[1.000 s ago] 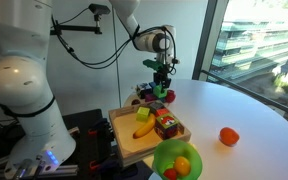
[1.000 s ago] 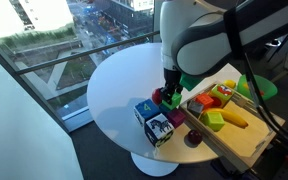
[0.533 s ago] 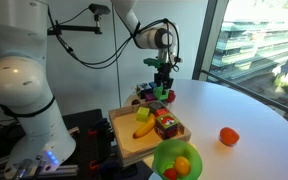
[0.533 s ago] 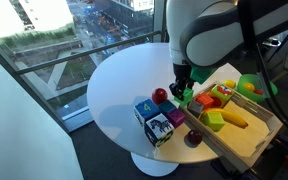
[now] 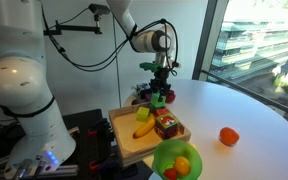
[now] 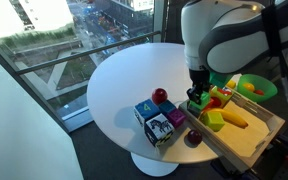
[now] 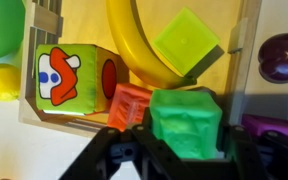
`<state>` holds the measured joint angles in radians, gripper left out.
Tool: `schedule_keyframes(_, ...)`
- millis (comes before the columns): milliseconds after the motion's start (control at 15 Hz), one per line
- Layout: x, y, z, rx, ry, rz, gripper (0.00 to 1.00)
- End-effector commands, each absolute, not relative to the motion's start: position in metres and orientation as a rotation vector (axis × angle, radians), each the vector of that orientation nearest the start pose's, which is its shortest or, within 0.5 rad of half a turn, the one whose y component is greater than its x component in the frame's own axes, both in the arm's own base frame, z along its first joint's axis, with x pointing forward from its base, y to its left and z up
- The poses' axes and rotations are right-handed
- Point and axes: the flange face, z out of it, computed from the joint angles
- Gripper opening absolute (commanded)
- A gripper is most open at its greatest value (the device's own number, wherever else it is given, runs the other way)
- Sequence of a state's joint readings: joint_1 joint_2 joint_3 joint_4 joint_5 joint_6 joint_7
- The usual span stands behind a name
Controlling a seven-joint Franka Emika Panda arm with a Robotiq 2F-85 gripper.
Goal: Place the green block on the tray then take the orange and green cube and put it on the table
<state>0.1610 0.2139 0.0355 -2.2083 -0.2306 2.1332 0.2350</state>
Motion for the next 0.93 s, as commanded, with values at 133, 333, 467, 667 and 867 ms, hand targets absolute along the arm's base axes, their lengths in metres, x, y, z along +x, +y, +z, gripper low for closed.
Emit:
schedule_keyframes(133, 0.471, 0.066, 0.266, -3.357, -0.256, 0.467, 0.29)
schedule_keyframes(333, 0.459, 0.054, 0.263, -3.367, -0.251, 0.493, 0.29)
schedule_keyframes(467, 0.454, 0.049, 0.260, -3.371, -0.249, 0.512, 0.79)
schedule_keyframes(667, 0.451, 0.044, 0.259, -3.370, -0.239, 0.530, 0.87)
schedule_keyframes(867, 0.455, 0.038, 0.264, -3.362, -0.199, 0.518, 1.00)
